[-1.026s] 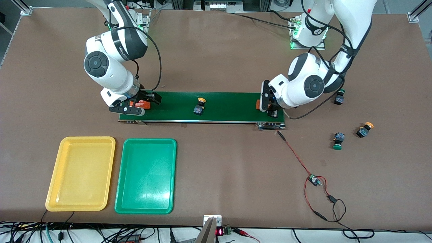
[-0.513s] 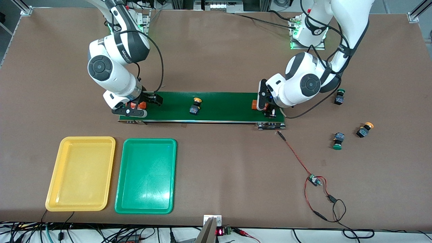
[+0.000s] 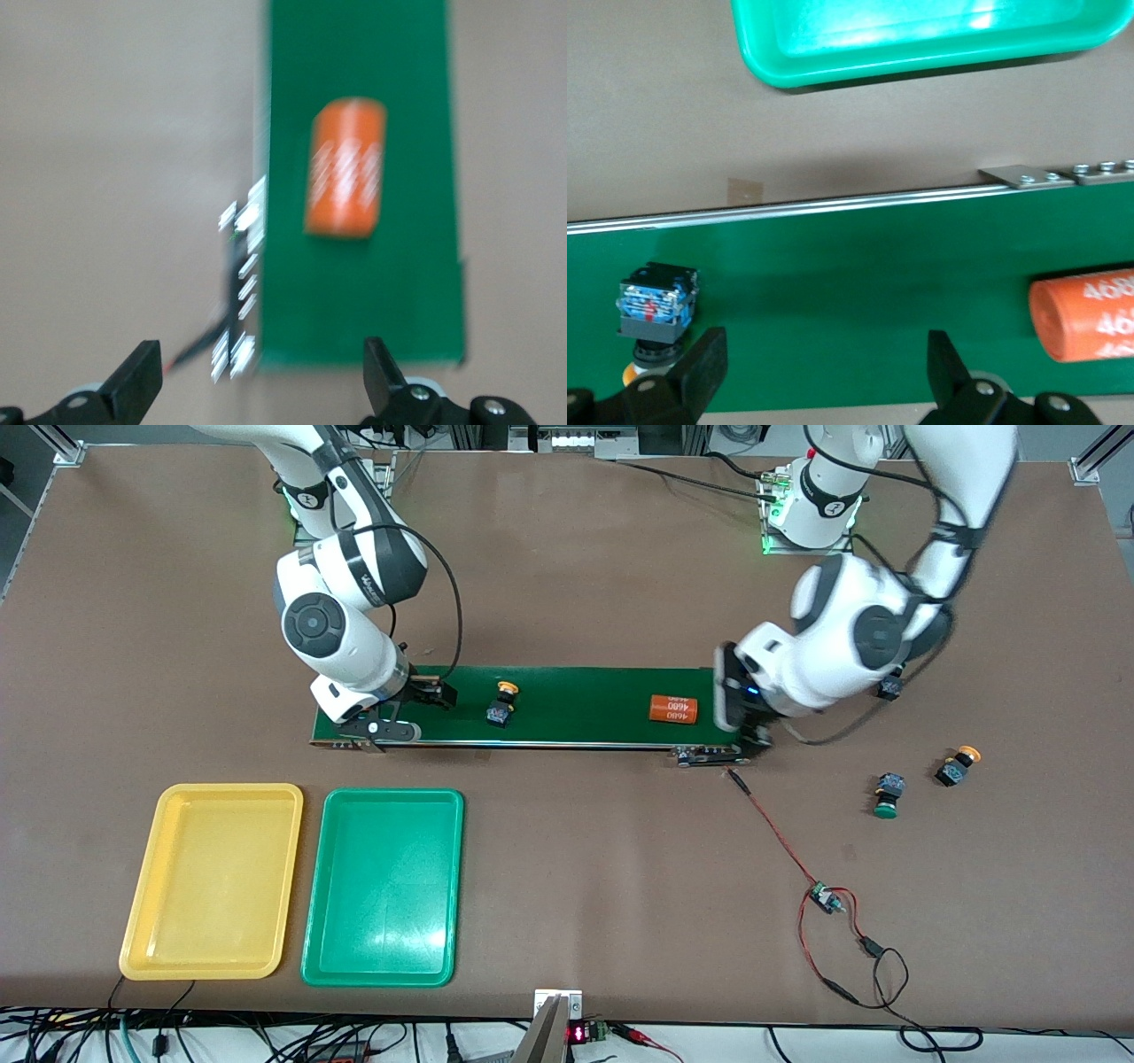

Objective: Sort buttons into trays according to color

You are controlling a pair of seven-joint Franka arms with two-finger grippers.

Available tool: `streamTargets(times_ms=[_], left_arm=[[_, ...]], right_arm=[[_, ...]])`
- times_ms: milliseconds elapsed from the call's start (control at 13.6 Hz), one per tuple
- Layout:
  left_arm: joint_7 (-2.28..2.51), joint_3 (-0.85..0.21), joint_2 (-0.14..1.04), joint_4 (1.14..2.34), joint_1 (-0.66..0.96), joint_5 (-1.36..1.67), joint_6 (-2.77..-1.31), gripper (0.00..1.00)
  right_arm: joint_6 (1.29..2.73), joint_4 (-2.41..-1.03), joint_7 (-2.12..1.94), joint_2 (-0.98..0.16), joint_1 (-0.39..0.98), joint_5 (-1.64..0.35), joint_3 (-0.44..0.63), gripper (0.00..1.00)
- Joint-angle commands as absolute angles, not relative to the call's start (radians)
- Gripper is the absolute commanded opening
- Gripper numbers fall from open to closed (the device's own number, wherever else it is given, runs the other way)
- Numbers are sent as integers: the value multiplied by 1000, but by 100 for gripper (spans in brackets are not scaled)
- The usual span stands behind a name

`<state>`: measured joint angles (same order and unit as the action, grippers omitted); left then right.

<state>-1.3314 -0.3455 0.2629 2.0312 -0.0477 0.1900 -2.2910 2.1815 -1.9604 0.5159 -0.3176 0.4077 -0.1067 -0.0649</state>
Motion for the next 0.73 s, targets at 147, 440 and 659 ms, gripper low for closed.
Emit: streamTargets(times_ms=[147, 440, 659], left_arm=[[-1345, -158, 284, 1982, -80, 195, -2267, 100], [-1324, -75, 373, 1967, -164, 210, -2292, 100], [-1075, -64, 390, 1965, -221, 209, -2299, 100]], right_arm=[[2180, -1898, 572, -373, 434, -94, -61, 100], [2183, -1884, 578, -390, 434, -94, -61, 100], [2194, -1884, 578, -400, 434, -97, -61, 100]])
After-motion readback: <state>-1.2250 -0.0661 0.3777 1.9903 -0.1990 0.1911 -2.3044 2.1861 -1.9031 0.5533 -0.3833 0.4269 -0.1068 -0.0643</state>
